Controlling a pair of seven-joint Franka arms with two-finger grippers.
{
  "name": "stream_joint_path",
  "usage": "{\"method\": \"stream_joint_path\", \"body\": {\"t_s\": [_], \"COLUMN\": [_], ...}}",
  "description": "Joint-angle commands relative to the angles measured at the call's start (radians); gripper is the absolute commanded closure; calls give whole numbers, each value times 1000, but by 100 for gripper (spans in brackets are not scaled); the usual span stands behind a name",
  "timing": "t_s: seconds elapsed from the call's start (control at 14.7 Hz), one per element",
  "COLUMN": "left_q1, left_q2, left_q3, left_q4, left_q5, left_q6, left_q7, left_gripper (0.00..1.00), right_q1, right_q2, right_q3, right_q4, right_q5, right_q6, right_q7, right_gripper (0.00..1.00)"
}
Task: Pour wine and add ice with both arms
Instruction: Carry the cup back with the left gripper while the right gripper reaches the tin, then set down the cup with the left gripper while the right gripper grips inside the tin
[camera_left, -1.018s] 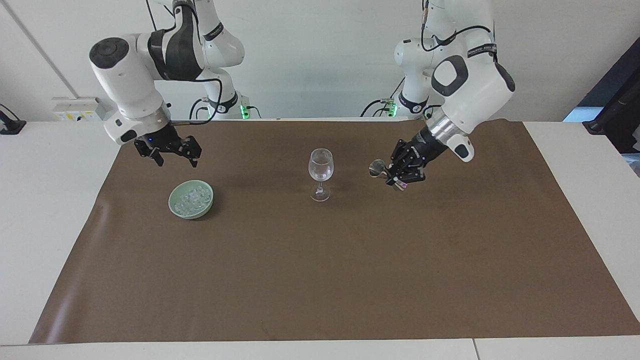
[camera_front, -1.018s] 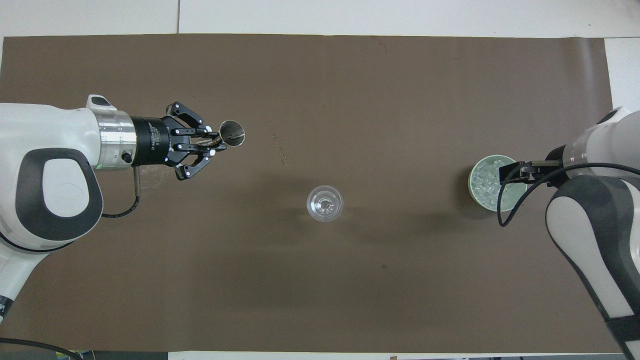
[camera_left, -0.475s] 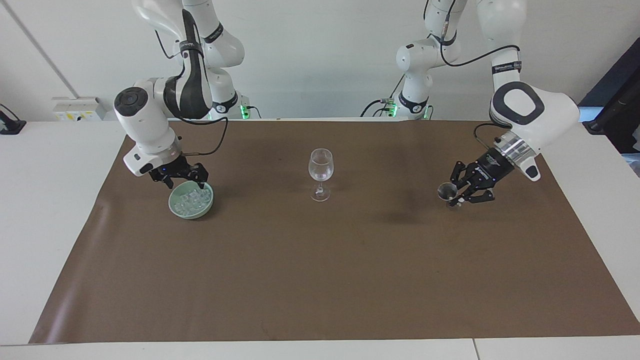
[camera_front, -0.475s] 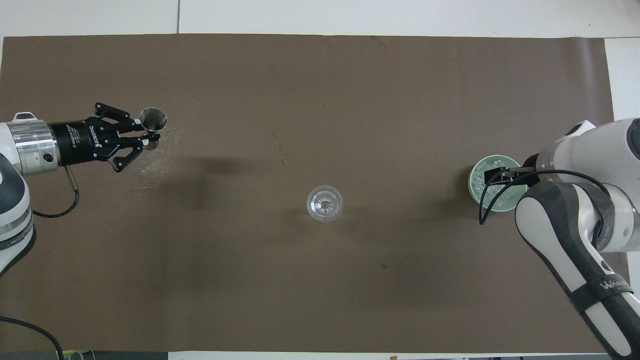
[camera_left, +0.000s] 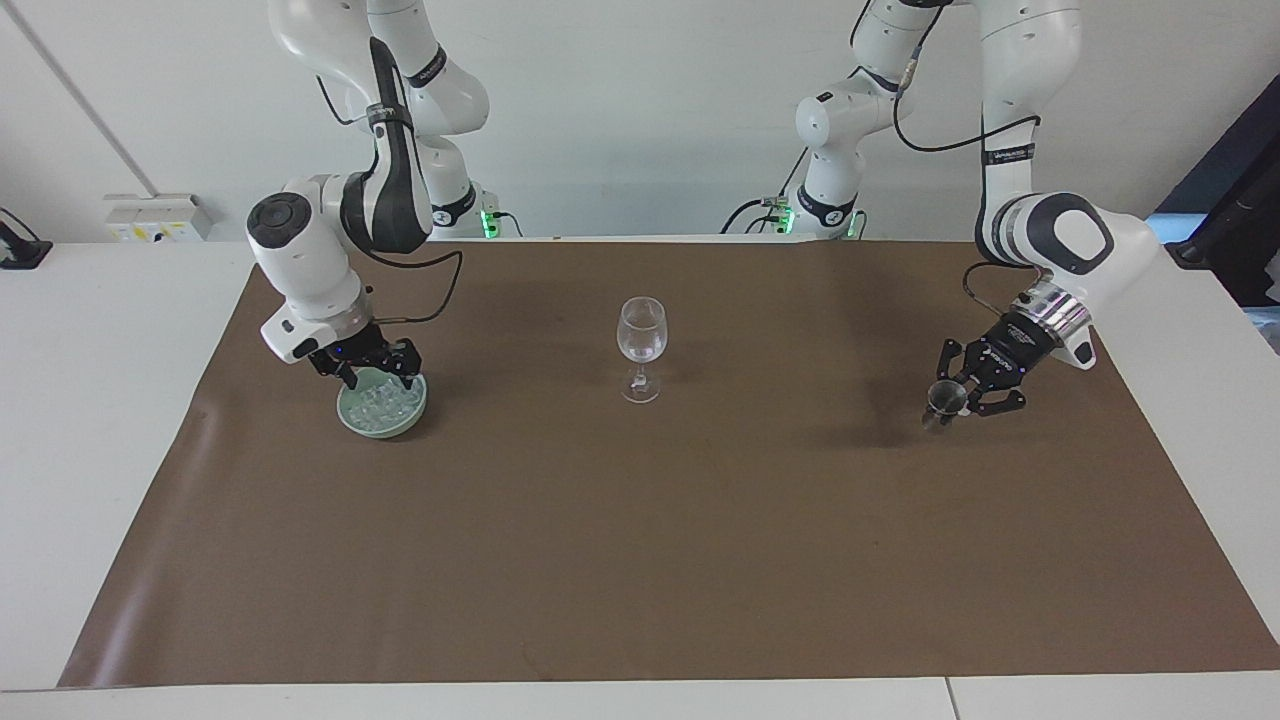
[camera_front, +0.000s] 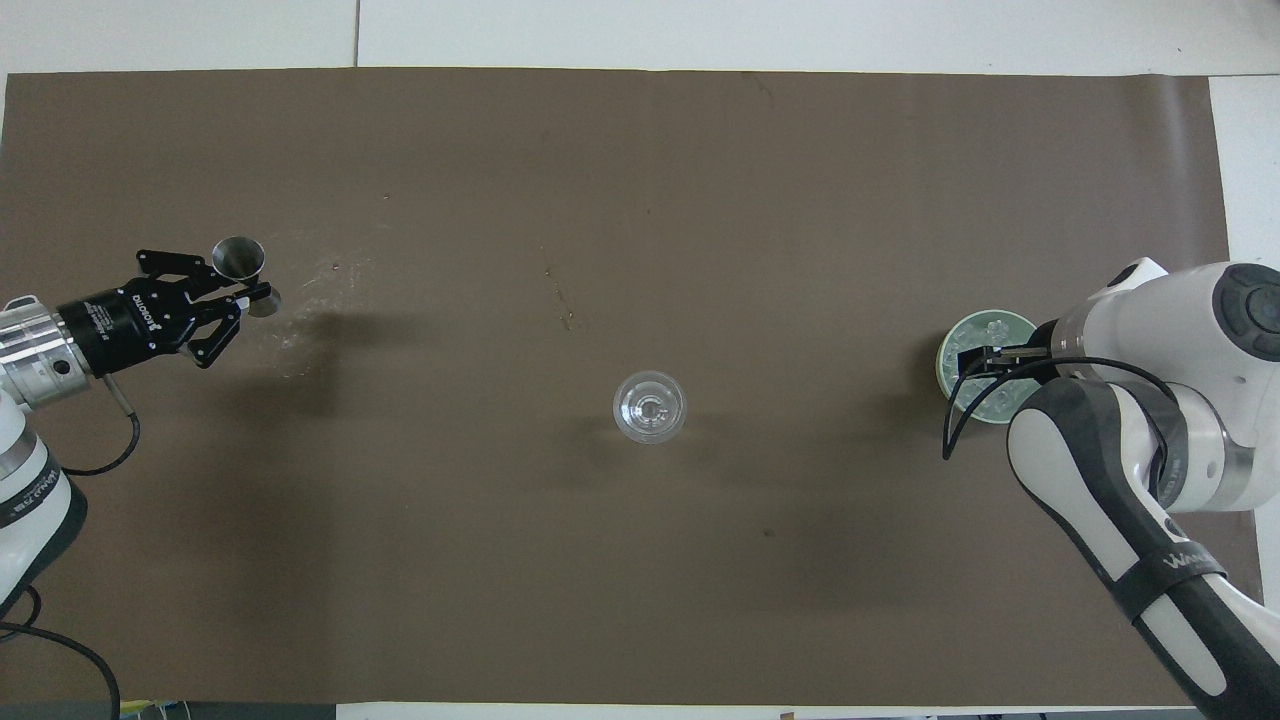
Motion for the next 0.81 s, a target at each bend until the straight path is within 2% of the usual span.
{"method": "stream_joint_path", "body": {"t_s": [0.0, 0.2, 0.41, 0.61, 0.75], "left_q1": [55, 61, 58, 58, 49], "left_q2": [-17, -3, -23, -29, -33], "left_q3": [-11, -11, -13, -13, -13], "left_q4": [-110, -148, -223, -246, -262], "left_q5": [-192, -329, -403, -429, -481], "left_q6": [-16, -13, -10, -5, 9], "left_q7": [154, 211, 298, 309, 309], "left_gripper": [100, 100, 100, 100, 100], "right_q1": [-15, -21, -21, -23, -24], "right_q2": [-10, 18, 18, 18, 26], "right_q3": [5, 5, 5, 5, 5], "right_q4": [-34, -36, -39, -45, -52], "right_q5": [15, 15, 15, 15, 15], "right_q6": [30, 44, 59, 62, 65], "right_q7": [-44, -53, -54, -56, -56], "right_gripper": [26, 26, 26, 32, 32]}}
